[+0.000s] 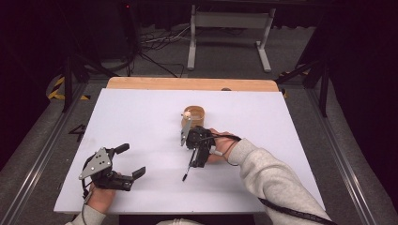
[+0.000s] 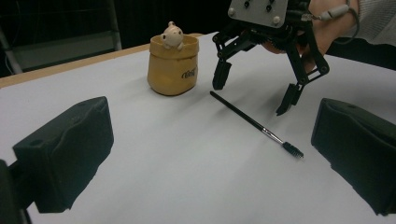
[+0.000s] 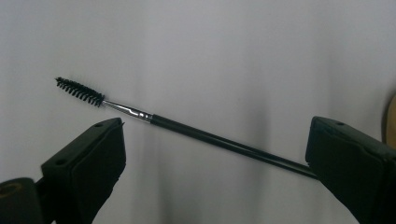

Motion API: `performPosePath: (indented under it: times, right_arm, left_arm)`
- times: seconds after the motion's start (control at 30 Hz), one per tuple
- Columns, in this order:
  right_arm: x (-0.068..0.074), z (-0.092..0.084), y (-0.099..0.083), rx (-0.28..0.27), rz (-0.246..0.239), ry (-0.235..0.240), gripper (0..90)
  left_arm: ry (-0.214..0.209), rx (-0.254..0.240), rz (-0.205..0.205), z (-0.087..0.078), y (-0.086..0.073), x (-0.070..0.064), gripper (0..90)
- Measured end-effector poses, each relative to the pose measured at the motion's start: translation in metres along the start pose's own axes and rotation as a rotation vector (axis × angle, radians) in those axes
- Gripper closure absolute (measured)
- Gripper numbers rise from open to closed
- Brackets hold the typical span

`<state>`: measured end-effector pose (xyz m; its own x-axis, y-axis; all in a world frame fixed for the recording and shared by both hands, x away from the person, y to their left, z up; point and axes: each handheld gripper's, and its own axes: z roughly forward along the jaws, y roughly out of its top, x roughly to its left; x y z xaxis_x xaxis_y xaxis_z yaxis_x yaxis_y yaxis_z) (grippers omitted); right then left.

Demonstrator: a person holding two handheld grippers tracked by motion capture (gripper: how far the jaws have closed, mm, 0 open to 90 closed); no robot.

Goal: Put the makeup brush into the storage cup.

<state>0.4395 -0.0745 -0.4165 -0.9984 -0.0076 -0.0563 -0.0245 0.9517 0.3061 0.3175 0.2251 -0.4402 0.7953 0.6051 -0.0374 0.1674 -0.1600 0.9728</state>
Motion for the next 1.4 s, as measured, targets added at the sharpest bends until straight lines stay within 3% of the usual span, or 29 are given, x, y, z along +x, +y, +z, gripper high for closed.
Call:
performPosePath:
  times: [0.9,1.07,1.4]
  right_arm:
    - [-0.001,0.018,0.001,0.119,-0.029,0.03,9.7]
    - [-0.001,0.017,0.003,0.136,-0.035,0.05,16.1]
    - [0.004,0.012,0.012,0.192,-0.106,0.061,46.9]
  left_arm:
    - [-0.003,0.0,-0.004,0.0,0.0,0.0,0.0]
    - [-0.004,0.003,-0.005,0.0,0.0,0.0,0.0]
    - [-0.006,0.005,-0.002,0.001,0.0,0.0,0.0]
